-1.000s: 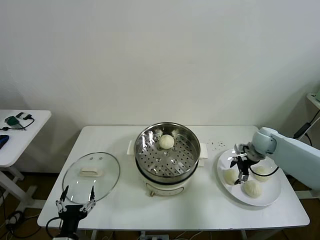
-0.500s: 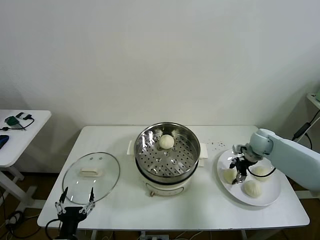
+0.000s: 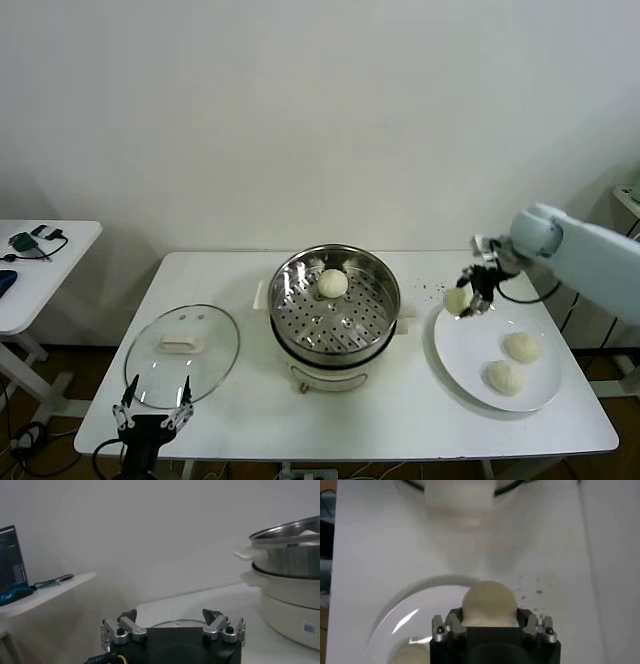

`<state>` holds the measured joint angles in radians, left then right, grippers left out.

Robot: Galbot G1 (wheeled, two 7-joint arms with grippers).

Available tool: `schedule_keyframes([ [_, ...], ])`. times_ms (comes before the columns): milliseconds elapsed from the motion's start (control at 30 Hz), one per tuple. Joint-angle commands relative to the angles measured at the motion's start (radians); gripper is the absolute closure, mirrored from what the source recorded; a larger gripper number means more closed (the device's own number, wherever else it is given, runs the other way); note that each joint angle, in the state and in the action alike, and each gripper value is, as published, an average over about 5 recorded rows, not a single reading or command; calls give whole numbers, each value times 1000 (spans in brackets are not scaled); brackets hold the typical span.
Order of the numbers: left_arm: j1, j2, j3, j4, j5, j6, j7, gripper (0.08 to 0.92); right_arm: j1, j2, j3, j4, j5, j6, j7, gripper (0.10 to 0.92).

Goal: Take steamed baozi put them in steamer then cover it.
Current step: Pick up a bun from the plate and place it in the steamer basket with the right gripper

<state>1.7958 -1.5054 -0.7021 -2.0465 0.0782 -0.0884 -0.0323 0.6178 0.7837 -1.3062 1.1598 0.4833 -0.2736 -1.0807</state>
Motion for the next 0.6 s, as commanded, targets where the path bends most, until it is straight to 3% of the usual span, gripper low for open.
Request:
schedule_keyframes([
  [33, 3, 6, 23, -10, 17, 4, 3, 177, 296, 139, -169, 21, 243, -22, 13, 336],
  [300, -7, 62, 21, -9, 3, 0, 4, 177, 261, 307, -134, 47, 397, -101, 108, 338],
  [600, -21, 105, 27, 3, -11, 1, 10, 177, 138, 436, -128, 55, 405, -149, 190, 331],
])
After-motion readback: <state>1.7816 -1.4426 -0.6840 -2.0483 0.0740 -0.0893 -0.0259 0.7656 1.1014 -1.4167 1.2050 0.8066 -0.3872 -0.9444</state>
